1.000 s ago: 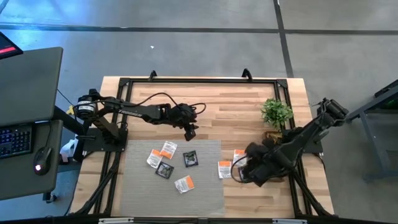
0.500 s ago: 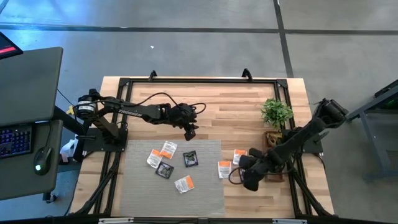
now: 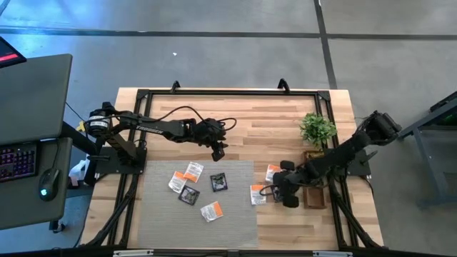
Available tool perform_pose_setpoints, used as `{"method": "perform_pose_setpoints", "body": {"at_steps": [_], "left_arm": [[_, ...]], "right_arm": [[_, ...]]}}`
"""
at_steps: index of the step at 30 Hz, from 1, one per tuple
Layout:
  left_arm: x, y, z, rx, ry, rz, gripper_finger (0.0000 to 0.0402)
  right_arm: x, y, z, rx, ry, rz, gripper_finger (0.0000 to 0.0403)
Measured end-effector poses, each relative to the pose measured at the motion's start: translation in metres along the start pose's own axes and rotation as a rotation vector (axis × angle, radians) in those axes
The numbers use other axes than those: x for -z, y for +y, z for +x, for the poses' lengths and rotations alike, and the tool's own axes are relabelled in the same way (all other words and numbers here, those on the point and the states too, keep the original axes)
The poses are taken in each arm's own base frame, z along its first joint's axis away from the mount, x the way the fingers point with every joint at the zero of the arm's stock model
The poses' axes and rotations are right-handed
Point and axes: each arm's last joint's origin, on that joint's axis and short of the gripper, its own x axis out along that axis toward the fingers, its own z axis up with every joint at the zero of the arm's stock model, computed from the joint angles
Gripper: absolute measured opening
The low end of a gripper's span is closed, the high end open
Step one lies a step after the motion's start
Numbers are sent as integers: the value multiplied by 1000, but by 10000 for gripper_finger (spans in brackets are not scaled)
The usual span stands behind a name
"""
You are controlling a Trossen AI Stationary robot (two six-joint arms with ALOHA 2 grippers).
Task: Pick & Place Tea
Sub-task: Put the black tea bag into the middle section of the wooden organizer
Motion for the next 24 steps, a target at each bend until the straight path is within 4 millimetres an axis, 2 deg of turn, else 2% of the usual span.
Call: {"method": "perform_pose_setpoints", "body": {"at_steps": [4, 9, 12, 16, 19, 24], "left_arm": [[0, 0, 0, 0, 0, 0, 159], [0, 0, 0, 0, -1, 0, 159], [-1, 0, 0, 3, -12, 0, 159], [-3, -2, 0, 39, -25, -19, 159], [-9, -5, -1, 123, -70, -52, 159], [-18, -12, -3, 299, -129, -144, 159]], "right_arm": [[-4, -9, 1, -35, 24, -25, 104], [-14, -14, 2, -165, 0, -31, 17], [-21, -14, 1, -217, -64, -61, 16], [-33, -12, -4, -203, -217, -163, 16], [-41, -13, -8, -80, -337, -287, 4], [-55, -19, -12, 274, -489, -534, 14]]}}
